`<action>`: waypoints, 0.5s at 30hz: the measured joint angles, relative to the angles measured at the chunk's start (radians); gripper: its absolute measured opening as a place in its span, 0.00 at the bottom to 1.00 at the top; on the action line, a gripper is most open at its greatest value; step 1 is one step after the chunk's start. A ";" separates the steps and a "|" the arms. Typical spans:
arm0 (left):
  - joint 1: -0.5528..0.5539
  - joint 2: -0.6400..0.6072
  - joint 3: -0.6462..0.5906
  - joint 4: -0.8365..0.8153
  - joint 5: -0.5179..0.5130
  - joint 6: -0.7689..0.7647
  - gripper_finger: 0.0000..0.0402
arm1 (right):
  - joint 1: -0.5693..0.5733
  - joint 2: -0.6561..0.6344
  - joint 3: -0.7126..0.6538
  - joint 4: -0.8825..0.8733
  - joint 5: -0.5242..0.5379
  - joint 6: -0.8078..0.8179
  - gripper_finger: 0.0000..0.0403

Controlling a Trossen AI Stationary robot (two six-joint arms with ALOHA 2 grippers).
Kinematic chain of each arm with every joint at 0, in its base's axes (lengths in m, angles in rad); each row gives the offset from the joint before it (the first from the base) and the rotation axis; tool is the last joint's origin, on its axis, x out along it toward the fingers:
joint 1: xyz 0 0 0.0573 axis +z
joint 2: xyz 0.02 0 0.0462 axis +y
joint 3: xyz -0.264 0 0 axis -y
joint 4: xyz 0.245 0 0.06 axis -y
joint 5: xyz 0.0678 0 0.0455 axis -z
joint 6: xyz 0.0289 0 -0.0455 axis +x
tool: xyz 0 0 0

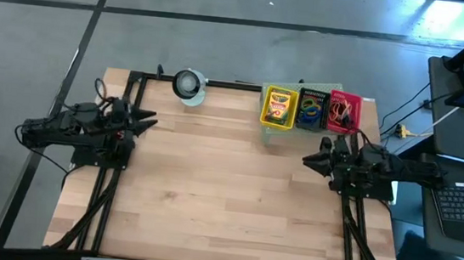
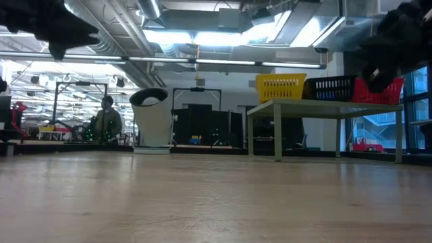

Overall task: Pick & Place Office Desk Supplies
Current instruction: Return to Home Position

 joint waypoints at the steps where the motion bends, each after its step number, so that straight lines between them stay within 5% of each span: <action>1: 0.000 0.000 -0.011 -0.010 0.007 -0.030 0.37 | 0.000 0.000 -0.009 0.001 0.001 0.001 0.20; 6: 0.000 0.011 -0.114 0.076 0.059 -0.150 0.37 | 0.000 0.000 -0.066 0.047 0.021 0.067 0.20; 15: 0.000 0.006 -0.246 0.243 0.097 -0.067 0.37 | 0.000 0.000 -0.095 0.110 0.007 0.061 0.20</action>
